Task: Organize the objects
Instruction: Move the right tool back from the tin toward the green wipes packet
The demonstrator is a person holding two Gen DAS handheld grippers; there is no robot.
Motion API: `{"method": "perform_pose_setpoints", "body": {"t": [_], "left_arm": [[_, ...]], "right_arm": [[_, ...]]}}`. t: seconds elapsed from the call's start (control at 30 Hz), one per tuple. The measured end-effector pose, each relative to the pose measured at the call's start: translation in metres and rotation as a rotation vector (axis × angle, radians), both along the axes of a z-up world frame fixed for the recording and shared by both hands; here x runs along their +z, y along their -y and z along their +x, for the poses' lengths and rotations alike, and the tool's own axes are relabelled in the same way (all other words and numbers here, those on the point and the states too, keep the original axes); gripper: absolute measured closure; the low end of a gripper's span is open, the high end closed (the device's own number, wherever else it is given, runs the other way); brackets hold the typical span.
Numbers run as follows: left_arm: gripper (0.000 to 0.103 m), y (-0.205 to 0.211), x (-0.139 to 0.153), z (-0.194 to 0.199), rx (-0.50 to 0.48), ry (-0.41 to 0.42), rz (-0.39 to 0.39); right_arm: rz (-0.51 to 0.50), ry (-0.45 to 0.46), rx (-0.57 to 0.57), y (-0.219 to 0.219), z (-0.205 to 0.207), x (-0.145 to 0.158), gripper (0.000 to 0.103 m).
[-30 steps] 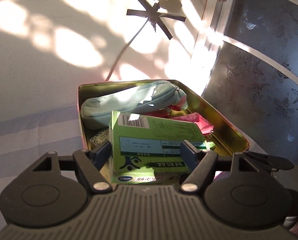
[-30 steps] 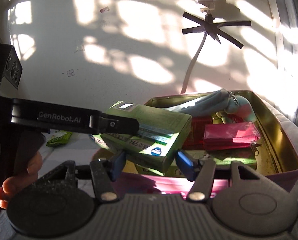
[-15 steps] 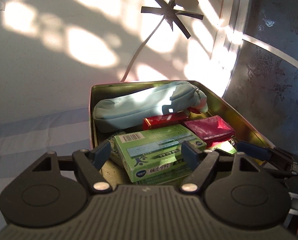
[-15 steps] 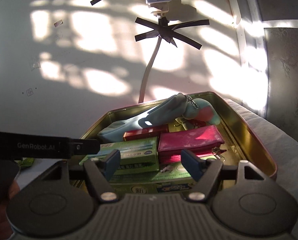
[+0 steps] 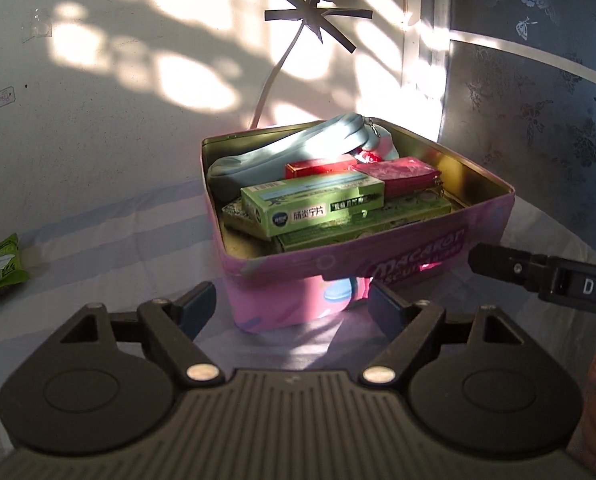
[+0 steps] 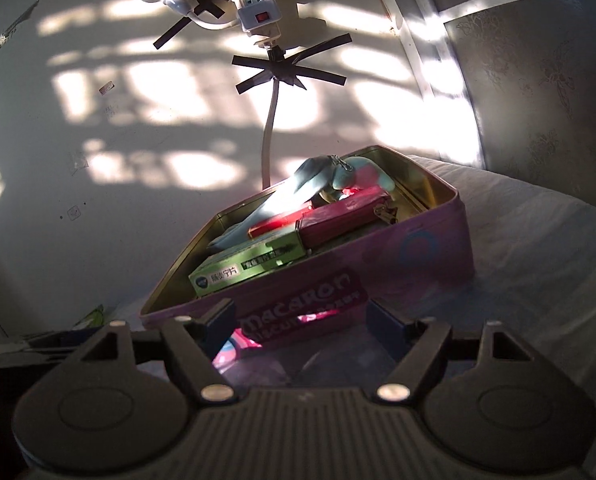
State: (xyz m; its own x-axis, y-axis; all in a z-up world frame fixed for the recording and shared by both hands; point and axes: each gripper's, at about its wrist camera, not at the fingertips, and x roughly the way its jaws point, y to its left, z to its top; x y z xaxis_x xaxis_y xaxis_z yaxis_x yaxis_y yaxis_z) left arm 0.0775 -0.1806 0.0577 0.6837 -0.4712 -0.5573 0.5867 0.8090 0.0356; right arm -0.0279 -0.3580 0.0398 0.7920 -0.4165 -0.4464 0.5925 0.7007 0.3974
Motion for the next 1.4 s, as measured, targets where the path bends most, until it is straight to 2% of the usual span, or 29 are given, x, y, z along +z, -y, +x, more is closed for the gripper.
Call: {"method": "perform_pose_setpoints", "body": {"t": [0.17, 0.5, 0.83, 1.0, 1.4], "left_arm": [[0.018, -0.006, -0.019, -0.004, 0.027, -0.019, 0.046], [0.018, -0.025, -0.039, -0.005, 0.110, 0.031, 0.113], [0.016, -0.032, -0.050, -0.002, 0.121, 0.014, 0.087], [0.016, -0.033, -0.051, 0.001, 0.119, -0.004, 0.068], [0.015, -0.030, -0.051, -0.002, 0.114, 0.009, 0.079]], "right_arm": [[0.031, -0.035, 0.012, -0.008, -0.001, -0.010, 0.029], [0.038, -0.069, 0.056, -0.025, 0.012, -0.016, 0.029], [0.060, -0.120, 0.076, -0.031, 0.028, -0.034, 0.028], [0.027, -0.104, 0.075, -0.034, 0.029, -0.038, 0.026], [0.045, -0.060, 0.062, -0.031, 0.024, -0.038, 0.026]]}}
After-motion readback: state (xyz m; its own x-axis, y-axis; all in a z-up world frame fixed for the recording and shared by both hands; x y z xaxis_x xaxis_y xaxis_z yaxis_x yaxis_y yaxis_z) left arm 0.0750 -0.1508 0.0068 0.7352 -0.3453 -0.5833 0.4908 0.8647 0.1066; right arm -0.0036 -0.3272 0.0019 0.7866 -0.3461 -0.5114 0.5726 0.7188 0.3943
